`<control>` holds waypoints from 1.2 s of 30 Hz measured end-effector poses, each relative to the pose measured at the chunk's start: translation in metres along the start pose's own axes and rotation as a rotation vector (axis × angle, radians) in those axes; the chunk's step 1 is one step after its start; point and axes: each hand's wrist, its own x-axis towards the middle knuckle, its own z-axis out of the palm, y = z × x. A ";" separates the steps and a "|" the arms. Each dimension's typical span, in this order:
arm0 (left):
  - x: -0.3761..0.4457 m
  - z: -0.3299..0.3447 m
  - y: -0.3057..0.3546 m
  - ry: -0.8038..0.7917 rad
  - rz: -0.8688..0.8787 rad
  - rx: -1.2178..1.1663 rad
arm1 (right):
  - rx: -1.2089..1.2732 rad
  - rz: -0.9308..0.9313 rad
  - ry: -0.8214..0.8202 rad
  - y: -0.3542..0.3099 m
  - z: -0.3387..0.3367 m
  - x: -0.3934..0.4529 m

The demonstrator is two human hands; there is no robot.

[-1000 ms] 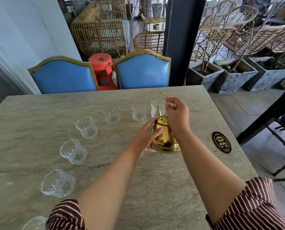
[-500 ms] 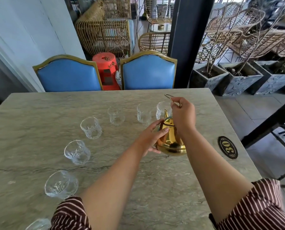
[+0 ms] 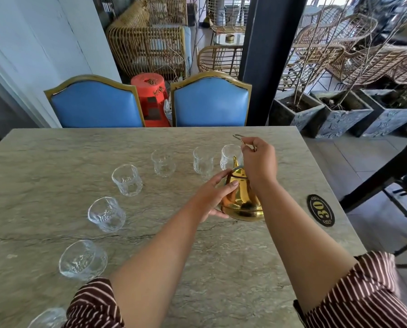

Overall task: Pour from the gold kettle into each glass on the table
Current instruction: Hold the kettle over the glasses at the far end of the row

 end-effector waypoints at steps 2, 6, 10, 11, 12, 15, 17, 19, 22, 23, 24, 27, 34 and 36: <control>0.000 0.001 0.000 0.000 0.000 0.003 | -0.003 -0.002 0.000 -0.001 -0.001 0.000; 0.001 0.002 0.001 0.009 -0.017 -0.011 | -0.029 -0.015 -0.008 -0.004 -0.004 -0.001; 0.001 0.004 0.000 0.006 -0.022 -0.023 | -0.048 -0.020 -0.019 -0.004 -0.005 0.001; 0.001 0.004 0.000 0.001 -0.022 -0.024 | -0.052 -0.020 -0.020 -0.004 -0.005 0.001; 0.001 0.005 0.000 -0.004 -0.021 -0.024 | -0.054 -0.020 -0.020 -0.004 -0.005 0.001; 0.001 0.005 0.000 -0.006 -0.021 -0.024 | -0.061 -0.021 -0.021 -0.005 -0.005 0.002; 0.001 0.005 0.000 -0.002 -0.021 -0.019 | -0.059 -0.021 -0.022 -0.005 -0.006 0.003; 0.001 0.005 0.001 0.001 -0.021 -0.019 | -0.054 -0.018 -0.022 -0.005 -0.005 0.004; 0.001 0.006 0.001 0.007 -0.020 -0.020 | -0.052 -0.017 -0.025 -0.005 -0.005 0.005; 0.001 0.006 0.001 0.008 -0.017 -0.022 | -0.053 -0.018 -0.025 -0.005 -0.006 0.005; 0.001 0.007 0.001 0.010 -0.016 -0.023 | -0.053 -0.020 -0.025 -0.006 -0.006 0.005; 0.000 0.009 0.002 0.015 -0.018 -0.026 | -0.048 -0.020 -0.027 -0.007 -0.008 0.005; -0.001 0.013 0.004 0.003 -0.024 -0.014 | -0.059 -0.022 -0.030 -0.007 -0.013 0.006; -0.001 0.014 0.004 -0.002 -0.020 -0.007 | -0.064 -0.034 -0.031 -0.008 -0.015 0.006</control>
